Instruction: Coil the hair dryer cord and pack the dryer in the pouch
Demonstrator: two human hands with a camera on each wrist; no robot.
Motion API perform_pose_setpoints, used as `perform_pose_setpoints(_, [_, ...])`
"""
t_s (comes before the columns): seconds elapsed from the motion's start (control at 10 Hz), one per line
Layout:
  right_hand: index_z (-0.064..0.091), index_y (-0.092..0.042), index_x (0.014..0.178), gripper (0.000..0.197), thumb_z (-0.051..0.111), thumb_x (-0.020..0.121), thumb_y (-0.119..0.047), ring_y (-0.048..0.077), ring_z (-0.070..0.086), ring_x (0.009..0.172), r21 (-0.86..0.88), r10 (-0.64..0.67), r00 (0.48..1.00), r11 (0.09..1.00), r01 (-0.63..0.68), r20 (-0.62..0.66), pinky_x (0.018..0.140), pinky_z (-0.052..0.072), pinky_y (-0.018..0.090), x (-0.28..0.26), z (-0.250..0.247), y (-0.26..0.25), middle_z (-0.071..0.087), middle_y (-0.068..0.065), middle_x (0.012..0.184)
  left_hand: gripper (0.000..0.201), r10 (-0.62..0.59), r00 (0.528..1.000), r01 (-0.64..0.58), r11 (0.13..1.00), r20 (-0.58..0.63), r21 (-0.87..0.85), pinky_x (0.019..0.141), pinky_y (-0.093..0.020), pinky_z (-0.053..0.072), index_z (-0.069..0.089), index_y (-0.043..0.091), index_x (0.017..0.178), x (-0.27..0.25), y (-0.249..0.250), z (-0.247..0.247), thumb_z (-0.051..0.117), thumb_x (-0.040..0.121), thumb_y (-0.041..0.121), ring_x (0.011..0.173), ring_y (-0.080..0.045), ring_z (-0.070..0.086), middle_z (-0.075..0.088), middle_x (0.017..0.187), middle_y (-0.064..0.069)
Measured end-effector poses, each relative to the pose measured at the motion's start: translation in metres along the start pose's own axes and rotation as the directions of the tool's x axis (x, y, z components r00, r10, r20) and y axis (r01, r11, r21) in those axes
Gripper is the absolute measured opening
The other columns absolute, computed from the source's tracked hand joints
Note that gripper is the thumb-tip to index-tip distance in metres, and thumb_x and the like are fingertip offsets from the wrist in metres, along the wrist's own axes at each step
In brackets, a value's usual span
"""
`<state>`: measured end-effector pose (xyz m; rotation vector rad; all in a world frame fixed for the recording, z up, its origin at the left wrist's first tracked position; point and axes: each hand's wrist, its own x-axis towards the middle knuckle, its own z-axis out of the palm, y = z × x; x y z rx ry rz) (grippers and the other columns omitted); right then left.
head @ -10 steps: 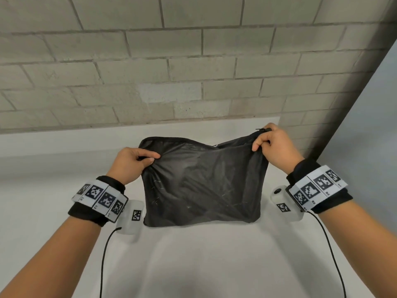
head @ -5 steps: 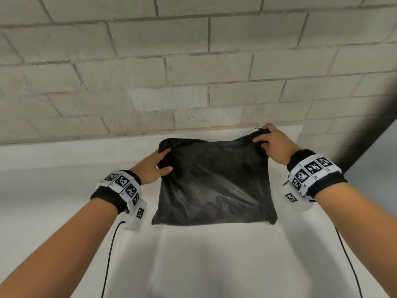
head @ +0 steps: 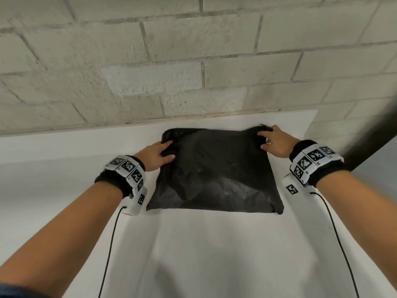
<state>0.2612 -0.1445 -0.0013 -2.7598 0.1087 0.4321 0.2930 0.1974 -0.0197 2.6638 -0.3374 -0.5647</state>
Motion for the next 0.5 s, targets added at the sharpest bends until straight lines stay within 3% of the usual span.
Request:
perform_pose_setpoints(0.1, [0.024,-0.013,0.144,0.056,0.046,0.094,-0.023,0.035,0.039,0.129,-0.068,0.072,0.99,0.996,-0.064,0.12,0.108,0.03,0.035,-0.004,0.005,0.003,0.03,0.022,0.145,0.056,-0.068,0.997,0.069,0.998,0.035,-0.011,0.108,-0.03,0.026,0.022,0.026,0.144,-0.003,-0.001,0.004,0.042,0.093,0.04,0.129,-0.027,0.04,0.031,0.149,-0.007])
perform_pose_setpoints(0.2, [0.032,-0.015,0.141,0.052,0.048,0.093,-0.023,0.028,0.036,0.134,-0.081,0.075,0.983,0.995,-0.062,0.169,0.11,0.027,0.033,-0.012,0.008,0.006,0.035,0.015,0.147,0.052,-0.088,0.996,0.087,0.996,-0.009,-0.02,0.108,-0.031,0.028,0.031,0.024,0.14,-0.01,-0.004,0.006,0.045,0.092,0.039,0.127,-0.028,0.043,0.037,0.146,-0.011])
perform_pose_setpoints(0.3, [0.034,-0.016,0.14,0.051,0.049,0.092,-0.023,0.029,0.039,0.13,-0.087,0.06,0.985,0.995,-0.046,0.164,0.108,0.029,0.032,-0.03,0.005,0.004,0.038,0.015,0.145,0.044,-0.048,0.984,0.035,0.996,-0.169,-0.083,0.103,-0.033,0.035,0.047,0.018,0.131,-0.027,-0.001,0.005,0.053,0.089,0.031,0.116,-0.03,0.05,0.043,0.134,-0.013])
perform_pose_setpoints(0.4, [0.035,-0.018,0.14,0.05,0.05,0.092,-0.023,0.03,0.041,0.128,-0.078,0.041,0.991,0.996,-0.031,0.13,0.105,0.031,0.031,-0.049,0.001,-0.001,0.038,0.016,0.143,0.037,-0.002,0.966,-0.028,0.993,-0.257,-0.114,0.104,-0.032,0.034,0.054,0.017,0.124,-0.045,0.008,0.003,0.057,0.087,0.024,0.118,-0.029,0.048,0.045,0.131,-0.013])
perform_pose_setpoints(0.5, [0.034,-0.021,0.14,0.05,0.048,0.093,-0.027,0.03,0.041,0.127,-0.065,-0.001,0.991,0.998,0.01,0.133,0.104,0.031,0.031,-0.076,0.0,-0.008,0.038,0.015,0.141,0.036,0.017,0.983,-0.038,0.993,-0.184,-0.108,0.094,-0.026,0.036,0.053,0.023,0.123,-0.071,0.022,-0.001,0.055,0.088,0.028,0.112,-0.024,0.051,0.045,0.132,-0.009])
